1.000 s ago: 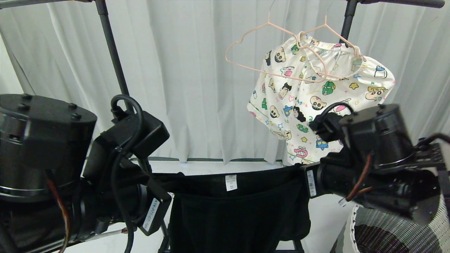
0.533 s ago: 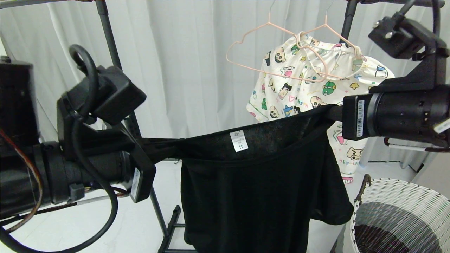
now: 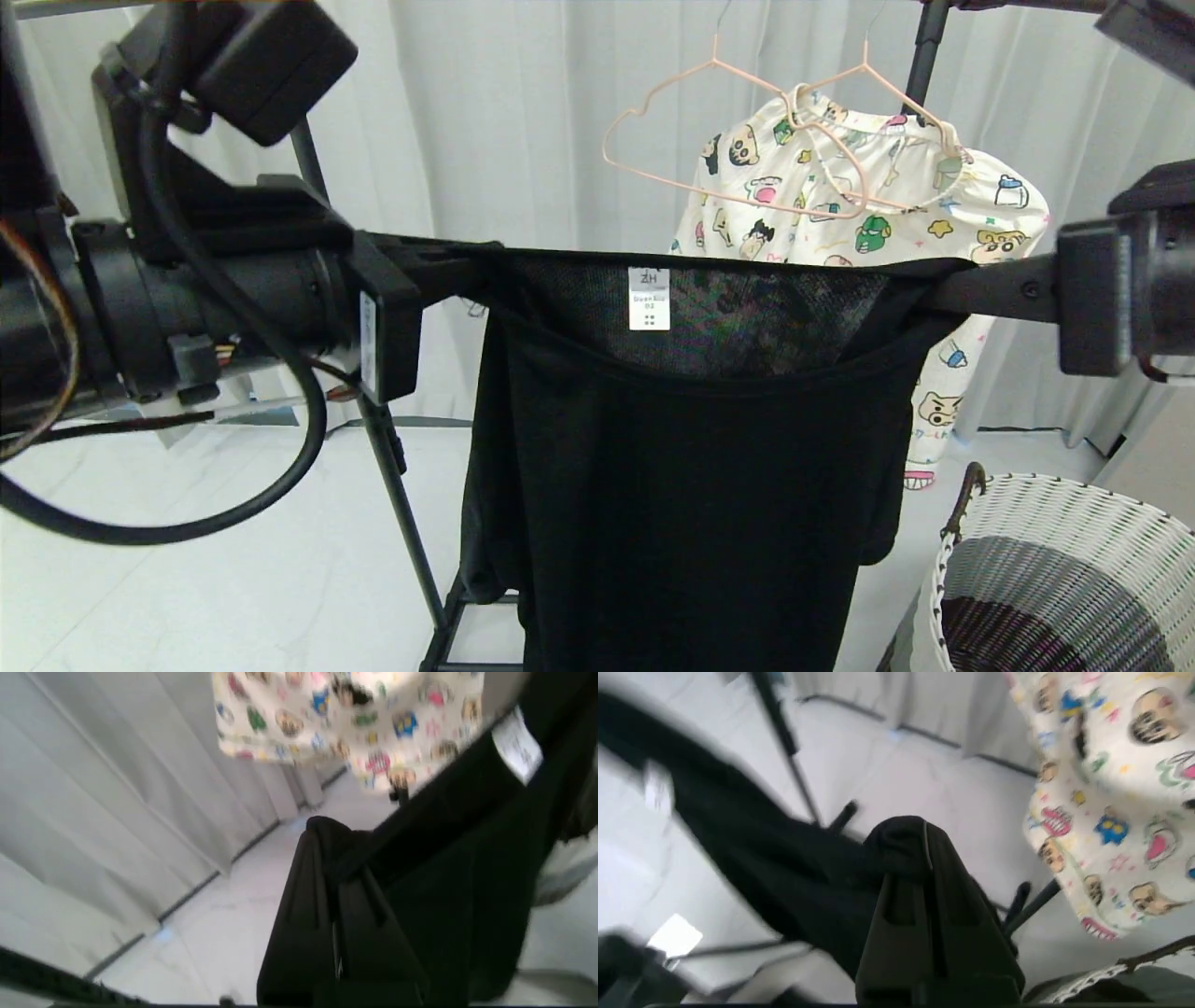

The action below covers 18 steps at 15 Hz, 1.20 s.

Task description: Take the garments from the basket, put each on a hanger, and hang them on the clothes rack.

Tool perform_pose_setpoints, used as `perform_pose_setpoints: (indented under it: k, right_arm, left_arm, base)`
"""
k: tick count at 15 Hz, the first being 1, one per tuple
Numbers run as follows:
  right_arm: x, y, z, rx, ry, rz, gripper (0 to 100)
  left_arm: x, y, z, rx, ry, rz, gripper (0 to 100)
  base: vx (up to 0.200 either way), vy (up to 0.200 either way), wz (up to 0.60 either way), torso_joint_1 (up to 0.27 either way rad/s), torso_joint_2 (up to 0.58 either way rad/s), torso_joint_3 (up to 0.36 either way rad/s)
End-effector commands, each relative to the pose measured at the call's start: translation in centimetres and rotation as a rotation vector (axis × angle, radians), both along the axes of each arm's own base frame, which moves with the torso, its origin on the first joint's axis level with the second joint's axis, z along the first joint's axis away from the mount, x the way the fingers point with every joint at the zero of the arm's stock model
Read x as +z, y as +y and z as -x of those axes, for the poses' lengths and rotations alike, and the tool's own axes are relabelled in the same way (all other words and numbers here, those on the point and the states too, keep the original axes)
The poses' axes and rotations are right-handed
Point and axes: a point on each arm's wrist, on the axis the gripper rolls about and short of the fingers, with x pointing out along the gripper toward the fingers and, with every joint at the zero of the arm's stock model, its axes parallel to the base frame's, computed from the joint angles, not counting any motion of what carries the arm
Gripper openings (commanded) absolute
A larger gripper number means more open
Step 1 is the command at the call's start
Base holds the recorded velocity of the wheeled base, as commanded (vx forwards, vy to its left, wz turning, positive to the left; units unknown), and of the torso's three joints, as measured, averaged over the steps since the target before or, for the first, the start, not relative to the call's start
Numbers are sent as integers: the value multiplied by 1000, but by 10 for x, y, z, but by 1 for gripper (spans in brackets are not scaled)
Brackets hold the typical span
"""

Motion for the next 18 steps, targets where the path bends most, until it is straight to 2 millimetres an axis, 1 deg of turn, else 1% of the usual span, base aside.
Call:
perform_pose_setpoints:
  k: [1,2,3,5,8,10,12,13,14,15,16,17,18]
  right_arm:
    - [10,-22,30,137,13,-39,0]
    - [10,-22,37,185,24,-33,0]
    - [9,-18,45,242,28,-29,0]
    - [6,-6,47,288,39,-11,0]
    - [6,-2,45,285,38,-12,0]
    - [10,-3,40,257,27,-24,0]
    - [21,-2,23,188,-3,-38,0]
    - [26,3,9,152,-28,-30,0]
    - [30,5,3,139,-42,-29,0]
    - [41,16,-15,124,-71,-42,0]
    - [46,22,-23,124,-81,-54,0]
    - [51,31,-30,122,-93,-66,0]
    - [53,37,-36,123,-100,-72,0]
  left_arm:
    - [19,-26,-27,-21,-36,27,0]
    - [25,-35,-32,-35,-52,38,0]
    - [33,-47,-37,-57,-70,53,0]
    - [40,-59,-39,-78,-89,68,0]
    - [41,-58,-36,-69,-91,69,0]
    - [45,-50,-28,-41,-84,59,0]
    - [46,-31,-7,-40,-24,12,0]
    - [47,-20,5,-41,8,-9,0]
    - [47,-17,10,-45,25,-20,0]
    - [49,-8,30,-71,75,-32,0]
    - [48,-5,41,-94,113,-25,0]
    - [48,-6,58,-153,173,-15,0]
    - [46,-9,70,-204,216,-11,0]
  base:
    - [0,0,0,0,0,0]
    - [0,0,0,0,0,0]
    - [0,0,0,0,0,0]
    - [0,0,0,0,0,0]
    - [0,0,0,0,0,0]
    - [0,0,0,0,0,0]
    - [0,0,0,0,0,0]
    - [0,0,0,0,0,0]
    - [0,0,0,0,0,0]
    - [0,0,0,0,0,0]
    - [0,0,0,0,0,0]
    - [0,0,0,0,0,0]
    - [0,0,0,0,0,0]
